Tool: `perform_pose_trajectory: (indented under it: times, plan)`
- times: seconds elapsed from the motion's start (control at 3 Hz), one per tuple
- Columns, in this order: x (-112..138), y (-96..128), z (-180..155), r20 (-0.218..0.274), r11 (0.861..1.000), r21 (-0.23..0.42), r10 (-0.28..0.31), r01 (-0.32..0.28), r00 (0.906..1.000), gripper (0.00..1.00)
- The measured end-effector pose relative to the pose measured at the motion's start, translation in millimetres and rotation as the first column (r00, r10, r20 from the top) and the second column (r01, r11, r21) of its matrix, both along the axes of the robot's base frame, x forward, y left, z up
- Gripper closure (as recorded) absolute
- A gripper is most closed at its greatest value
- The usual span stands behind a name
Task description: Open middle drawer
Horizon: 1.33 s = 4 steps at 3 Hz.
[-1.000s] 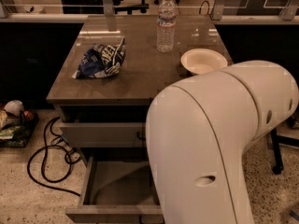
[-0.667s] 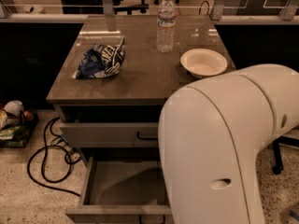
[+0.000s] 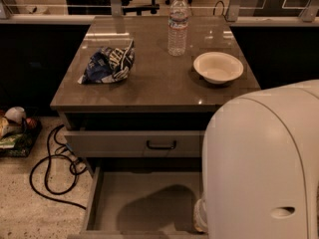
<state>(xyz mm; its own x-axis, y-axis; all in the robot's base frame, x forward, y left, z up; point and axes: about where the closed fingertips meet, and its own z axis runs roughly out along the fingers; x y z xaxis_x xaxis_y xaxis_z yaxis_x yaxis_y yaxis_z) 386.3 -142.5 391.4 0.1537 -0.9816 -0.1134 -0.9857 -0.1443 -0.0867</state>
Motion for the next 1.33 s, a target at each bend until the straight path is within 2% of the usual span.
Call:
perform_pose_trajectory:
  times: [1.0,1.33]
  plan:
    - [-56.4,5.8,-4.9,-0.040,0.997,0.073,-0.020,0.023,0.9990,1.00]
    - [-70.5,21.6,-4.4,-0.043,0.993,0.116,-0.015,0.020,0.9990,0.84]
